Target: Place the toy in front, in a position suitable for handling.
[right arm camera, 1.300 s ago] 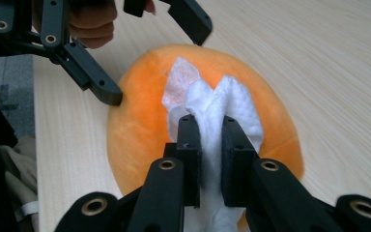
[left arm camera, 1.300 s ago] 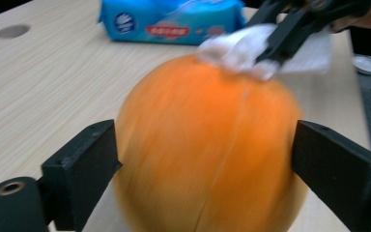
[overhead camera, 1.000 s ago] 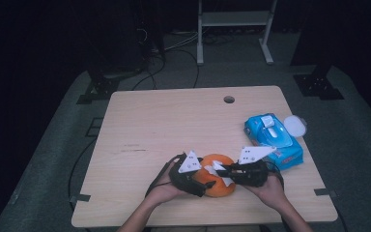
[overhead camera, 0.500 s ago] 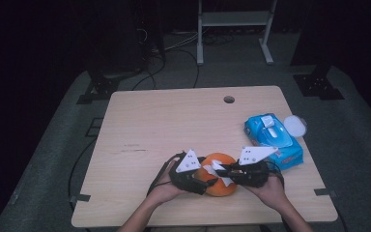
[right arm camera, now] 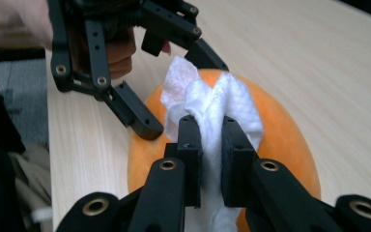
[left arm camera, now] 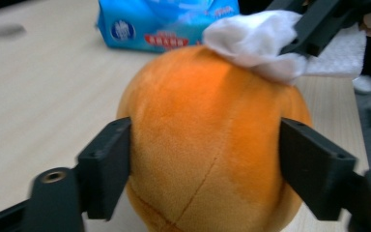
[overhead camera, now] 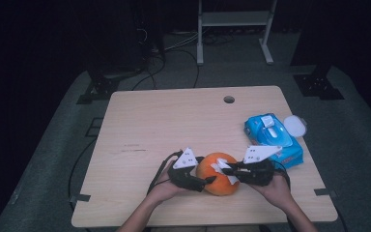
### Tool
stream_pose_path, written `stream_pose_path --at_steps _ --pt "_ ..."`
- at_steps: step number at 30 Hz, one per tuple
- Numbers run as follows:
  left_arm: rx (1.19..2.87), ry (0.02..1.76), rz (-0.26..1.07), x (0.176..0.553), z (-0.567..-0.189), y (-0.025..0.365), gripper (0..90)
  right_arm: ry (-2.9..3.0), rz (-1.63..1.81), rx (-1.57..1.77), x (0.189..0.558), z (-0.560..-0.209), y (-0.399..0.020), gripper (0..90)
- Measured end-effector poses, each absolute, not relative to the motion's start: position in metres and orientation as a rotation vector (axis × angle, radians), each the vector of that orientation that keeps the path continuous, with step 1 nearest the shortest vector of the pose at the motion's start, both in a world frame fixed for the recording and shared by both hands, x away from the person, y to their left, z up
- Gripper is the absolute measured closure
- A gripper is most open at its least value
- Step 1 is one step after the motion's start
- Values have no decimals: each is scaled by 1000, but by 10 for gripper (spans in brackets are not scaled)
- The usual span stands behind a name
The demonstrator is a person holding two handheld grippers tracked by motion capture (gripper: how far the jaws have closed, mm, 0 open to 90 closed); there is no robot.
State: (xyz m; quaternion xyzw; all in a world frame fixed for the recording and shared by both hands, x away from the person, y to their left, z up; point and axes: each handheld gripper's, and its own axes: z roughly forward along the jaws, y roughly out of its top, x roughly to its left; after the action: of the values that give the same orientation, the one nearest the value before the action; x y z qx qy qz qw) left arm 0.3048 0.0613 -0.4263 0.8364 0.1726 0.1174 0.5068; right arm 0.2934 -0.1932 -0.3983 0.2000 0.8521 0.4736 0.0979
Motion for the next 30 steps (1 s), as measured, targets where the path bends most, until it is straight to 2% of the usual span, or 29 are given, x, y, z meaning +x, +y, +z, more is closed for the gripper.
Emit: stream_pose_path --at_steps 3,5,8,10,11,12,13,14,15,17,24,30 --pt "2013 330 433 293 -409 57 289 2461 1470 579 289 -388 -192 803" --pt "2049 282 482 287 -406 53 293 2433 1492 569 287 -383 -190 803" --pt "2066 282 461 288 -412 52 252 2462 1459 561 288 -387 -189 805" --pt "2050 310 432 291 -415 54 181 2482 1435 579 290 -394 -192 805" --pt "2030 401 387 300 -419 59 126 2486 1417 594 291 -398 -194 805" --pt "2030 401 387 300 -419 59 93 2490 1412 602 293 -400 -196 805" --pt "2017 456 331 306 -423 61 91 2494 1413 615 293 -400 -197 805" --pt "2010 462 304 307 -424 62 106 2494 1414 622 293 -400 -198 805" --pt "2015 445 310 305 -425 61 164 2489 1408 617 294 -400 -198 804" --pt "2030 414 346 299 -422 56 207 2487 1402 603 291 -396 -193 805" --pt "2087 264 438 280 -419 41 217 2500 1417 464 275 -386 -168 807" --pt "2069 273 385 283 -423 46 216 2460 1405 555 286 -387 -194 807"
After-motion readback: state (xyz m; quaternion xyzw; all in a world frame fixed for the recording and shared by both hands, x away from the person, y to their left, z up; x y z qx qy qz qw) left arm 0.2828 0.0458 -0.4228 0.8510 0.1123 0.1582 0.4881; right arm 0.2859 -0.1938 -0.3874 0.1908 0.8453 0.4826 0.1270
